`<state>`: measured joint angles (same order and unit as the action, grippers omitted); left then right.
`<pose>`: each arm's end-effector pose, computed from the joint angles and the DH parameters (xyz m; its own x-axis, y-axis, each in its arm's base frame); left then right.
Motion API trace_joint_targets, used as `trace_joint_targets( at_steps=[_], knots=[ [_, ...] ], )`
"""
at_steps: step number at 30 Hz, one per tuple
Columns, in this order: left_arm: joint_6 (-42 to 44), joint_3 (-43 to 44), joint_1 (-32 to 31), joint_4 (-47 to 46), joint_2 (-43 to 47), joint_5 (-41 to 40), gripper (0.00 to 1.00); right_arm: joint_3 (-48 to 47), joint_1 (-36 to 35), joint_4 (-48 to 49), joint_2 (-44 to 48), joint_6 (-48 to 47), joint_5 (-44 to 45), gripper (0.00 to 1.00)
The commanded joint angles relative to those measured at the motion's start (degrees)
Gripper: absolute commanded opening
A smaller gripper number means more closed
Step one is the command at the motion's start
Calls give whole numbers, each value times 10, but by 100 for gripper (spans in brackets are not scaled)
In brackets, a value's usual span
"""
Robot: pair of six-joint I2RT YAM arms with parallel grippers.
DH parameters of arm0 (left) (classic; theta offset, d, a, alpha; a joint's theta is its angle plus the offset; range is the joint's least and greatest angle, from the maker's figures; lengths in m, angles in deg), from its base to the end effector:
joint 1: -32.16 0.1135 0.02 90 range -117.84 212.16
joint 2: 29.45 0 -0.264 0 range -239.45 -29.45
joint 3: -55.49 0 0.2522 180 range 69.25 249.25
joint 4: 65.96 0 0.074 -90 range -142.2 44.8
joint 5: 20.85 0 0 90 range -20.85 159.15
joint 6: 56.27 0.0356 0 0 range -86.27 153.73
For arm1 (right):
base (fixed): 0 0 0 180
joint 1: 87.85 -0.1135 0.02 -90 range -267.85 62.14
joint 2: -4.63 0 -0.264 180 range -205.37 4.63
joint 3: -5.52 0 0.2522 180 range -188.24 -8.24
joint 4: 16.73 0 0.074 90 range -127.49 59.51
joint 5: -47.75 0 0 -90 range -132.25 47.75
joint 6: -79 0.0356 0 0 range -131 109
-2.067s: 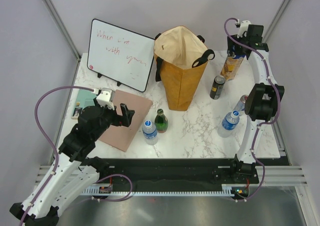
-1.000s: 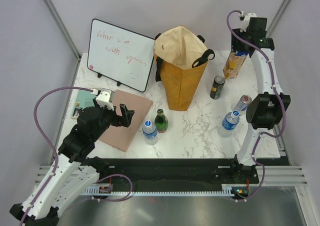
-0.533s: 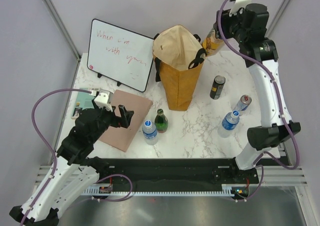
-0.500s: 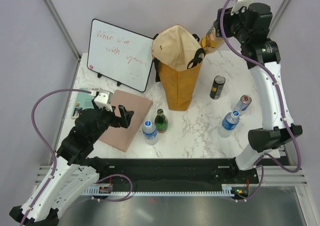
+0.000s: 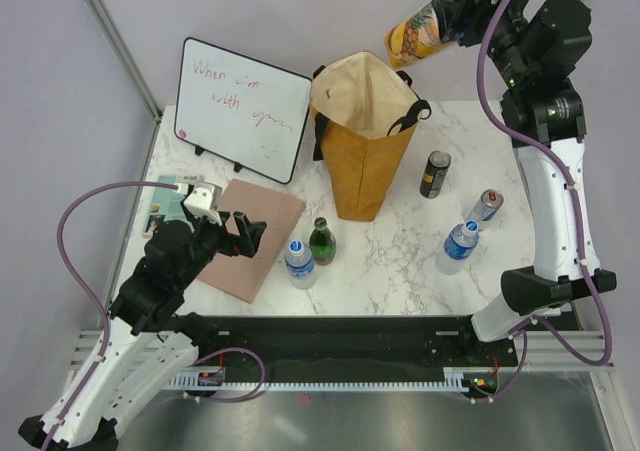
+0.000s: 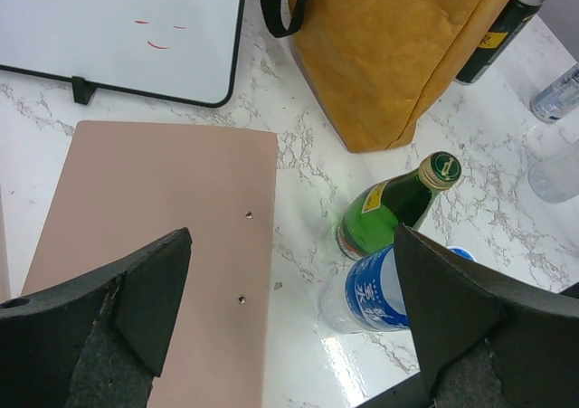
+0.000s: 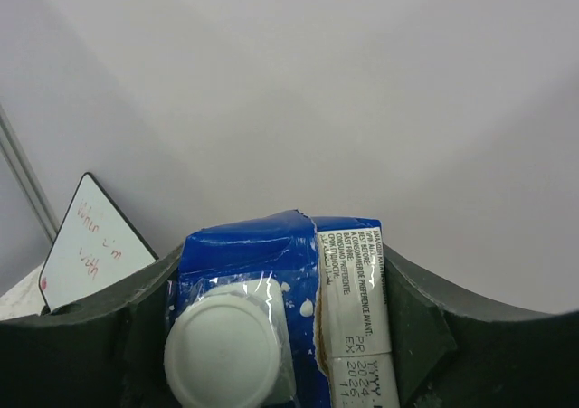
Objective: Place the beverage into the canvas bag
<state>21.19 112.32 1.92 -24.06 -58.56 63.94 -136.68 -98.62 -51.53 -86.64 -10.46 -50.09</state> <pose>0.1042 -0.0570 0.3324 -0.2990 -0.0760 -0.9512 0.3694 0.9099 -0.1888 0.2838 0.0589 0.6036 0.2700 0.0609 -0.9609 -0.3164 0.9482 -0.0288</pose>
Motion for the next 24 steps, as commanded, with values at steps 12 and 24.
trace_joint_targets(
  at_steps=[12, 24],
  knots=[
    [9, -1, -1, -22, 3, 13, 99, 44, -55, 231, -24, 33, -31, 0],
    [10, -1, -1, -22, 2, 14, 99, 43, -137, 182, -122, -112, 75, 0]
  ],
)
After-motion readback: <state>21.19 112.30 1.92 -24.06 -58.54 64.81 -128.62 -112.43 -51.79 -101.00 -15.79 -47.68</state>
